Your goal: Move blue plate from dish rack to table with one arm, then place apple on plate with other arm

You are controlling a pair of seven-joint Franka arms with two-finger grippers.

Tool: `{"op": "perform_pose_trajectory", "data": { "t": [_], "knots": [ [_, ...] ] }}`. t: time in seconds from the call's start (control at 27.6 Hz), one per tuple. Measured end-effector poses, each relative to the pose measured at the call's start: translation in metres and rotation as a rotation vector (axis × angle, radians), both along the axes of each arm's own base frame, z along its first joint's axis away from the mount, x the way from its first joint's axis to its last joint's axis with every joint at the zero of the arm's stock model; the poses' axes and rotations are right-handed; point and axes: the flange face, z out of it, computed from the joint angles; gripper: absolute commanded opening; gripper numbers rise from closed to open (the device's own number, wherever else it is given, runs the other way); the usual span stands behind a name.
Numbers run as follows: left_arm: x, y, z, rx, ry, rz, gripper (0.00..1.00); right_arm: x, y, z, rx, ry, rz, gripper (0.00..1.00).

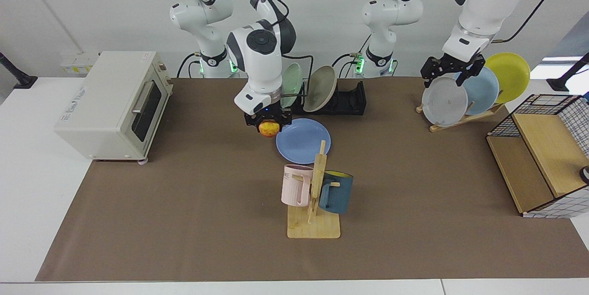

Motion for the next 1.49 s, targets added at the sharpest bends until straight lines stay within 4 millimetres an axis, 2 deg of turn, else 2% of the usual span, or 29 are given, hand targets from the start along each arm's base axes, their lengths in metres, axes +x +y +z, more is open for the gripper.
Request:
{"op": "perform_pose_trajectory", "data": {
  "t": [0.18,0.33,0.65,0.8,0.83,0.91,0.94,1.02,1.27,1.49],
  "knots": [
    [0.0,0.001,0.0,-0.001,-0.002,-0.002,1.0,-0.023,0.045,-0.018,-0.013,0.021,-0.04,0.0],
    [0.004,0.0,-0.002,-0.002,-0.013,-0.003,1.0,-0.03,0.068,-0.041,-0.013,0.021,-0.077,0.0],
    [0.016,-0.003,-0.004,-0.043,-0.068,0.0,1.0,-0.026,0.086,-0.081,0.002,0.013,-0.125,0.0],
    [0.021,0.003,-0.002,-0.098,-0.098,0.03,1.0,-0.025,0.088,-0.096,0.006,0.023,-0.133,0.0],
    [0.021,0.005,-0.002,-0.103,-0.099,0.035,1.0,-0.025,0.088,-0.1,0.005,0.026,-0.134,0.04],
    [0.021,0.008,-0.003,-0.108,-0.1,0.043,1.0,-0.024,0.088,-0.106,0.002,0.03,-0.135,0.21],
    [0.021,0.009,-0.003,-0.109,-0.1,0.045,1.0,-0.024,0.088,-0.108,0.0,0.033,-0.136,0.41],
    [0.021,0.01,-0.002,-0.11,-0.101,0.047,1.0,-0.023,0.087,-0.112,0.0,0.037,-0.14,1.0],
    [0.023,0.005,0.007,-0.111,-0.128,0.037,1.0,-0.022,0.088,-0.113,0.02,0.05,-0.161,1.0],
    [0.022,0.001,0.016,-0.111,-0.147,0.03,1.0,-0.015,0.087,-0.095,0.039,0.029,-0.169,1.0]
  ]
}}
